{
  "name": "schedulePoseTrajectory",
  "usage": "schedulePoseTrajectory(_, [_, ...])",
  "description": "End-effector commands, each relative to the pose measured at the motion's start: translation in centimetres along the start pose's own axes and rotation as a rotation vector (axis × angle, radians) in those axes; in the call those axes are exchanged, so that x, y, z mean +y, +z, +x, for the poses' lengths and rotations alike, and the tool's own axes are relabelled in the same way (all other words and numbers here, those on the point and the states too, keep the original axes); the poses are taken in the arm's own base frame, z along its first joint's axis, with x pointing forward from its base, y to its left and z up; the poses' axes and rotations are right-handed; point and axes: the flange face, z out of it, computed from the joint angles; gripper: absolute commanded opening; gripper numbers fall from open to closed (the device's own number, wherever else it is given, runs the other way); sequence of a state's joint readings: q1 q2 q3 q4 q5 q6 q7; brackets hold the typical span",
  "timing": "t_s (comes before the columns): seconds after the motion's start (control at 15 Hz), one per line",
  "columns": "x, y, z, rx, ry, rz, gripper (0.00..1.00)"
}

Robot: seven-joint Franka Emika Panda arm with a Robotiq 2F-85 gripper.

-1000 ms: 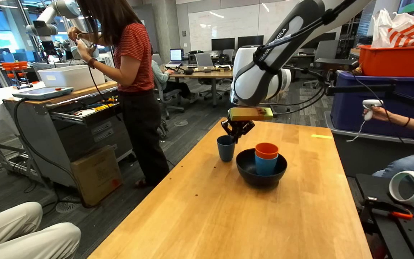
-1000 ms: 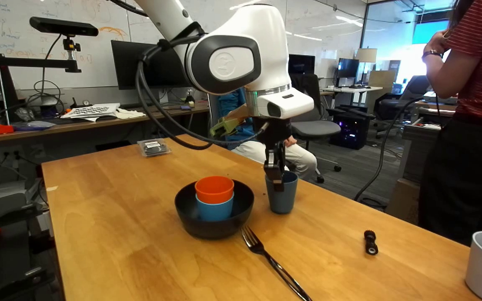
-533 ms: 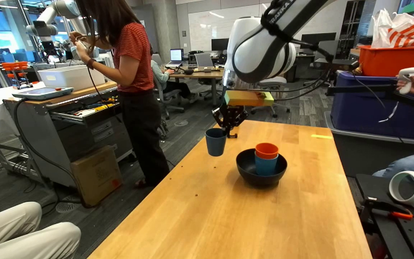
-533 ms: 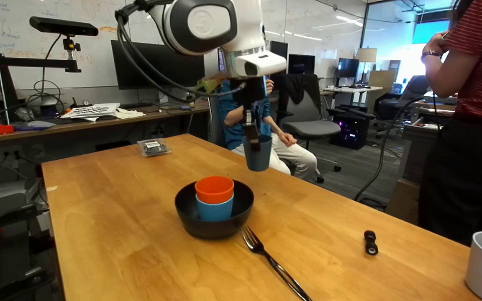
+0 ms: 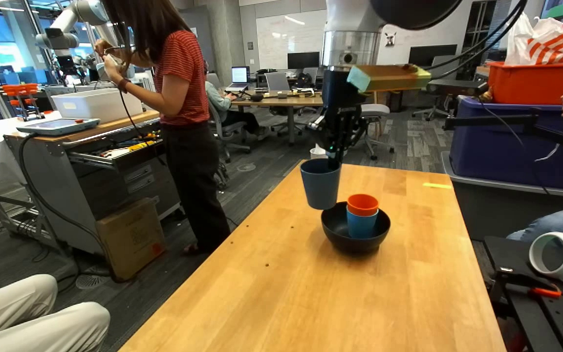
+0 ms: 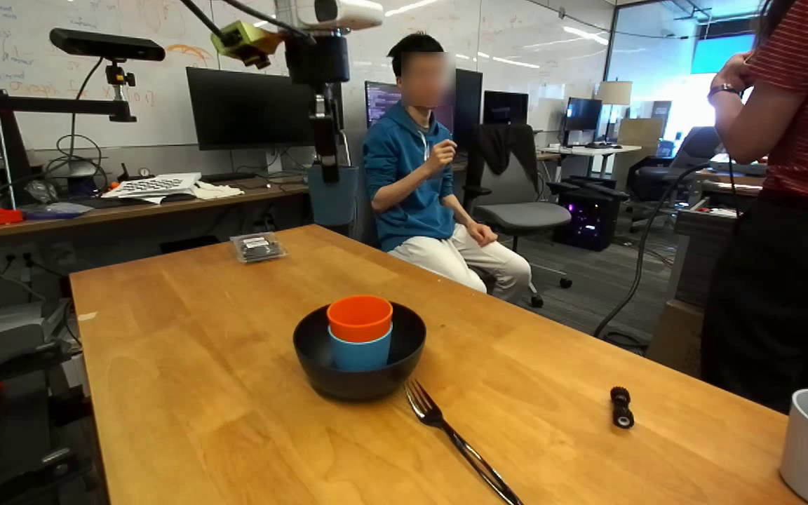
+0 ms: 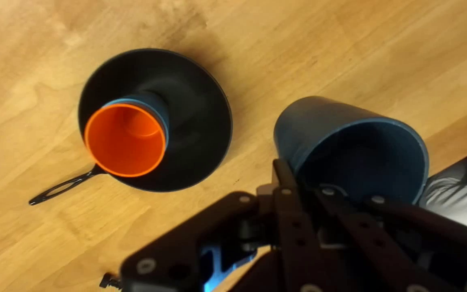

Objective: Stack the cups in the bowl then put the fork in the dark blue cup

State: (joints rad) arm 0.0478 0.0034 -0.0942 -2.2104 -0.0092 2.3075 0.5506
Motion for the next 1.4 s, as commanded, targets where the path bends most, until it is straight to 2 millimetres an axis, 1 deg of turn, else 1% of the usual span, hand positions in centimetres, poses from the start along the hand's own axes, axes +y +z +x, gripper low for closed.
schedulePoseTrajectory(0.0, [2.2,-3.7,-3.6,0.026,-0.017,-0.062,0.03])
schedulePoseTrajectory(0.13, [3.4,-4.7,-4.5,0.035,-0.016,-0.082,0.04])
schedulePoseTrajectory(0.33, [6.0,-5.1,-4.7,0.042,0.026,-0.105,0.04])
schedulePoseTrajectory(0.6, [10.2,-5.1,-4.5,0.042,0.109,-0.120,0.04])
schedulePoseTrajectory(0.73, [12.0,-4.7,-4.0,0.059,0.125,-0.125,0.04])
schedulePoseTrajectory(0.87, [13.9,-3.8,-3.0,0.069,0.167,-0.140,0.04])
schedulePoseTrajectory(1.07, [16.8,-1.9,-1.6,0.054,0.235,-0.122,0.04])
schedulePoseTrajectory(1.2, [18.2,-0.5,-1.0,0.038,0.272,-0.108,0.04])
schedulePoseTrajectory(1.33, [19.1,0.9,-0.5,0.031,0.295,-0.091,0.04])
